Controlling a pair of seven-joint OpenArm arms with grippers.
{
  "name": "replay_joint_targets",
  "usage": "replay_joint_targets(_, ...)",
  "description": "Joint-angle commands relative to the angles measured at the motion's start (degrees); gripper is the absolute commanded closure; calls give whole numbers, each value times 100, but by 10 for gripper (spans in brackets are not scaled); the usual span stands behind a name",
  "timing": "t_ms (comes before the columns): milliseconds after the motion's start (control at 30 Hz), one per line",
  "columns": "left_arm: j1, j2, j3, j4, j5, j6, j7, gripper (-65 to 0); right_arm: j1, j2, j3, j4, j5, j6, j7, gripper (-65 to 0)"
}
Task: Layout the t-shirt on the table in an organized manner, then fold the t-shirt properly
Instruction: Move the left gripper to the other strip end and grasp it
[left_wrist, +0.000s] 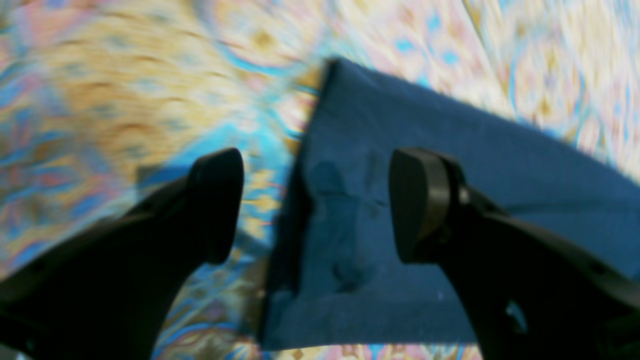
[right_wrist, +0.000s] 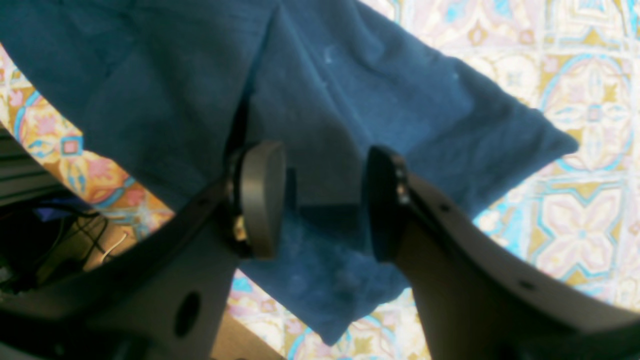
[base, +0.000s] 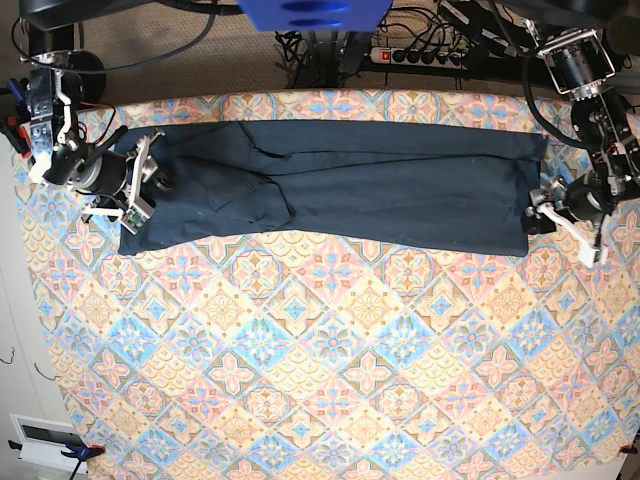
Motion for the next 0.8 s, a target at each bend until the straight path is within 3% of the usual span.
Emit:
replay_joint_targets(0,-63,-194,37,-86,-29,1,-83,-449,68,98,44,99,86,14,94,-263)
replay_joint_targets(300,-274,-168,151,-939,-2,1,-118,-449,68,80,61,99,86,14,112,-263)
replay_joint_targets(433,-230,-45,160,-1264,24,1,-566,-449,77,71,61,99,86,14,120,-263)
replay_joint_targets(567,-222,17,168,-1449,15,1,-619,-448,77,71,61,99,86,14,120,-263)
replay_joint_targets(767,-169,131,925,-1432,-64,-7,-505,-442,77,71,61,99,86,14,120,-263)
